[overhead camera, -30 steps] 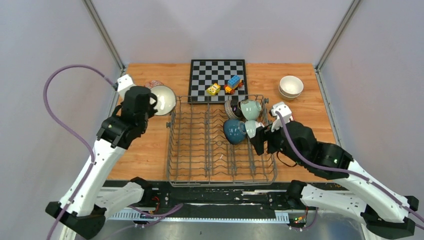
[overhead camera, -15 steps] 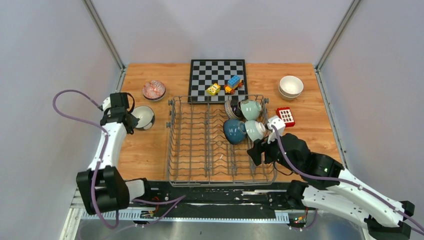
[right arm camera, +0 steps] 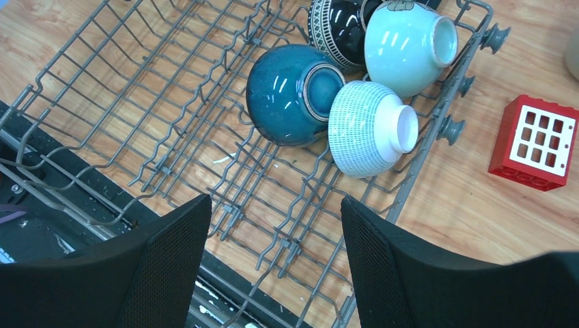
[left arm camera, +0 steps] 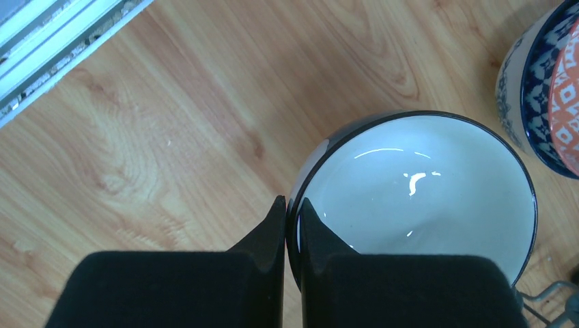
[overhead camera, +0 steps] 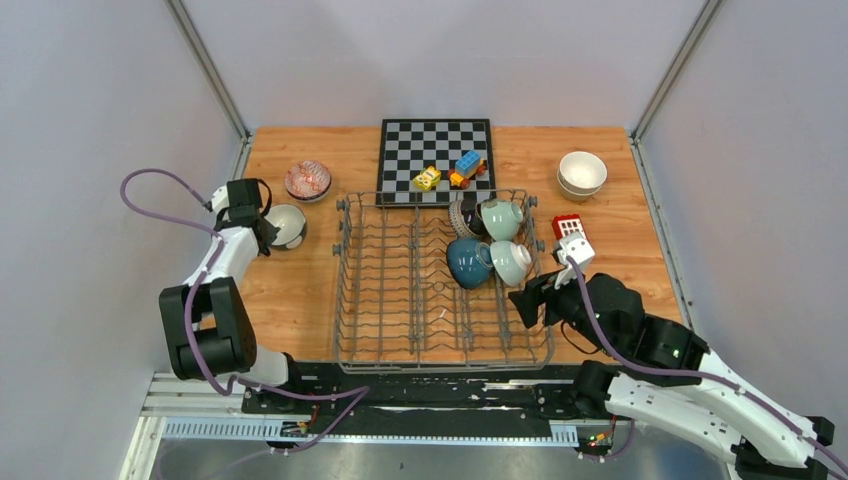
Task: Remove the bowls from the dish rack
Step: Place the bowl at the center of the board, then pick up the bowl from the dish rack.
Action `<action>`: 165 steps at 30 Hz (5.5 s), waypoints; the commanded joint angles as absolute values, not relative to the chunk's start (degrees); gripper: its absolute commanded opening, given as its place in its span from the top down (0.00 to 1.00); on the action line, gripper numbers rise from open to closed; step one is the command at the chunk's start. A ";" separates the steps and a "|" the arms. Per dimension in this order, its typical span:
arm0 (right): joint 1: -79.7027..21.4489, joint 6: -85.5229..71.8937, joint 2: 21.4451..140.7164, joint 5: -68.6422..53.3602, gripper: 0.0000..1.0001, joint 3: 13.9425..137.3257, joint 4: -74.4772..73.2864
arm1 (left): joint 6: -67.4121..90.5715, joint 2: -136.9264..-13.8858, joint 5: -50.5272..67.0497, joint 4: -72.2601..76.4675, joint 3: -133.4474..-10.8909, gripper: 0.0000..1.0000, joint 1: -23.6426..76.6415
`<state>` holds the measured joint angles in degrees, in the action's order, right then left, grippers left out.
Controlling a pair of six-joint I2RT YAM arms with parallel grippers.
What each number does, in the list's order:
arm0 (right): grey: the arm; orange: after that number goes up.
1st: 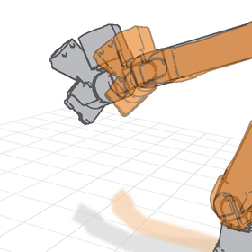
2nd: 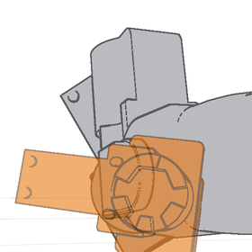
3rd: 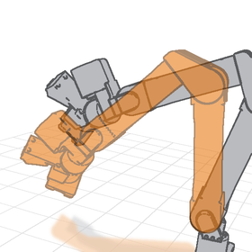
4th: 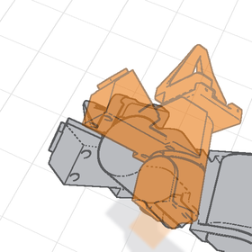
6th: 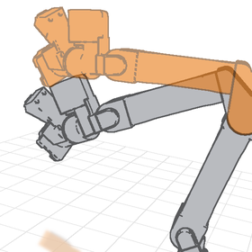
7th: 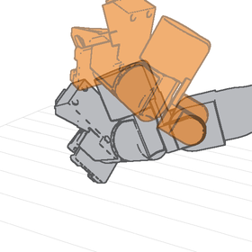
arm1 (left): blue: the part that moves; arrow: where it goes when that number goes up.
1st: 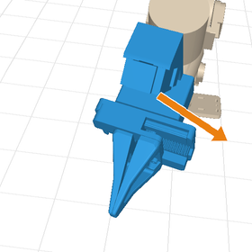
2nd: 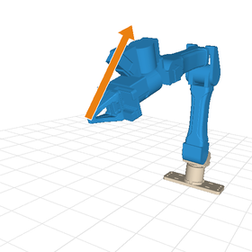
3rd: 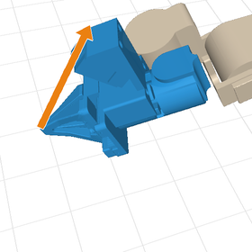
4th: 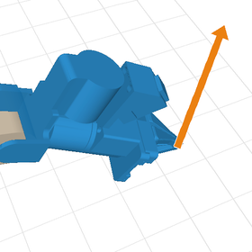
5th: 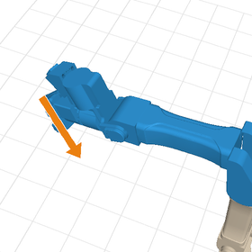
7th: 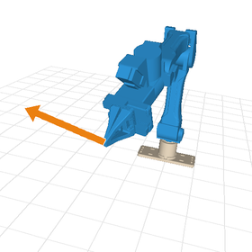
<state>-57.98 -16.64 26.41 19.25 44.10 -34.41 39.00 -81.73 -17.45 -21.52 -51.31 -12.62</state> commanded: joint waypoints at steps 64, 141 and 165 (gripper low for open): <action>-48.75 -20.28 51.80 17.07 0.31 57.44 -32.31 | 40.28 -49.97 -6.07 -11.72 -45.12 0.02 43.78; -28.92 -33.83 69.26 -10.81 0.64 44.56 -4.97 | 63.42 -95.25 17.79 48.75 -36.74 0.61 40.87; -28.44 -33.83 69.32 -13.53 0.66 45.30 -4.90 | 68.33 -97.92 19.61 64.69 -33.32 1.00 40.87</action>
<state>-28.67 -33.43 68.95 -10.04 43.90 -5.10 68.16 -98.02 18.28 54.87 -33.52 40.40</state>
